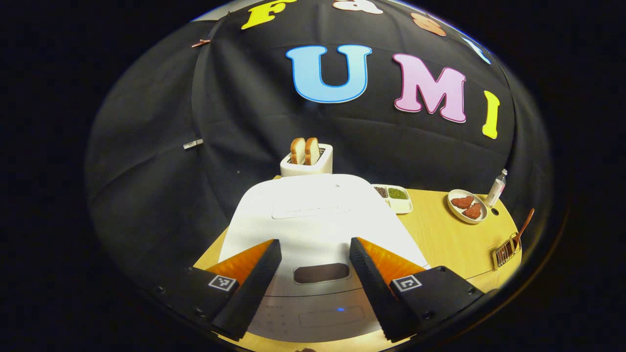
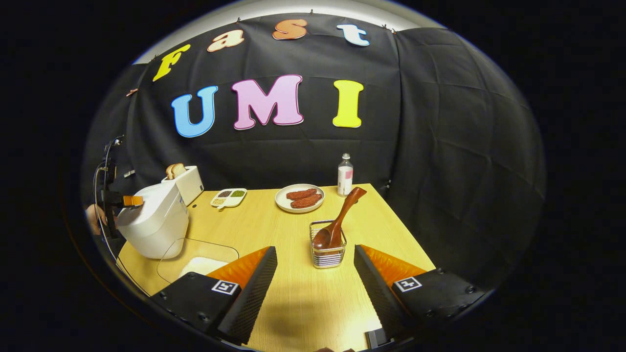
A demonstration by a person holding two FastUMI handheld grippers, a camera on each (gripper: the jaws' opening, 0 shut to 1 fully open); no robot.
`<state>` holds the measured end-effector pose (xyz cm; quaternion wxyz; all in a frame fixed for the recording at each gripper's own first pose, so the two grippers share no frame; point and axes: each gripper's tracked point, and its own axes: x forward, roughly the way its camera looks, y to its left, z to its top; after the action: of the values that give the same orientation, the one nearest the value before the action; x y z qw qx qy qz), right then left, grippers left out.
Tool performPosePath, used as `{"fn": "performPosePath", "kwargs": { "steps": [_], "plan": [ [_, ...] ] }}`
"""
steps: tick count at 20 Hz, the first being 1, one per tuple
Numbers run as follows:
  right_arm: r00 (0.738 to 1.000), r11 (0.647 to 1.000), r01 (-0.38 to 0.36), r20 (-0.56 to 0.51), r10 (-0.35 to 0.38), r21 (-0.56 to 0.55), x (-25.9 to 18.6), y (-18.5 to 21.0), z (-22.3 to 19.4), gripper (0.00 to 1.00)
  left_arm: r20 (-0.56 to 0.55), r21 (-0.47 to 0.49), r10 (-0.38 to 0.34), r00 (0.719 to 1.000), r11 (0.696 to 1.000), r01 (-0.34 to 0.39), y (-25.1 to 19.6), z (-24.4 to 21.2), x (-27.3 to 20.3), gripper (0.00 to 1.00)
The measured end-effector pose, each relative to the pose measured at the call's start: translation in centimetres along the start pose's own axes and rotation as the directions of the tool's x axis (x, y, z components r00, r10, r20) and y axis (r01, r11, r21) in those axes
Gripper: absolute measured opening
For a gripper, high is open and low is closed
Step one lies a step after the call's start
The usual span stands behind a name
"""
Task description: Close the left gripper, press the button to open the rice cooker; take a wooden spoon from the chopstick holder with the right hand, scoop a spoonful of rice and pour it into the rice cooker, then put the wooden spoon back into the chopstick holder.
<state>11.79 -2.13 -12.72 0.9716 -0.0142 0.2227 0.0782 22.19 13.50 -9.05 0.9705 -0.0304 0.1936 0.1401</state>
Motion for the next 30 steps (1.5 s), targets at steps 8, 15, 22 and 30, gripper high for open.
{"fn": "performPosePath", "kwargs": {
  "steps": [8, 15, 22, 30],
  "plan": [
    [0.994, 0.998, -0.054, 0.094, 0.056, -0.028, -0.1, 3.8, 5.1, 0.99, 0.212, 0.042, -0.013, 0.977, 0.999, 0.004, -0.7, 5.6, -7.8, 0.98],
    [0.956, 0.997, -0.072, 0.283, 0.073, -0.015, -3.1, 6.9, 14.0, 0.99, 0.393, 0.020, -0.108, 0.913, 0.994, 0.109, -3.6, 9.2, -21.9, 0.98],
    [0.949, 0.999, -0.029, 0.314, 0.033, -0.018, -8.6, 6.8, 12.3, 0.99, 0.405, -0.027, -0.169, 0.899, 0.980, 0.196, -4.8, 4.4, -28.8, 0.98],
    [0.953, 1.000, 0.015, 0.304, -0.007, -0.023, -10.8, 5.8, 10.4, 0.99, 0.409, -0.029, -0.146, 0.901, 0.985, 0.173, -2.6, 2.9, -29.5, 0.98]
  ]
}}
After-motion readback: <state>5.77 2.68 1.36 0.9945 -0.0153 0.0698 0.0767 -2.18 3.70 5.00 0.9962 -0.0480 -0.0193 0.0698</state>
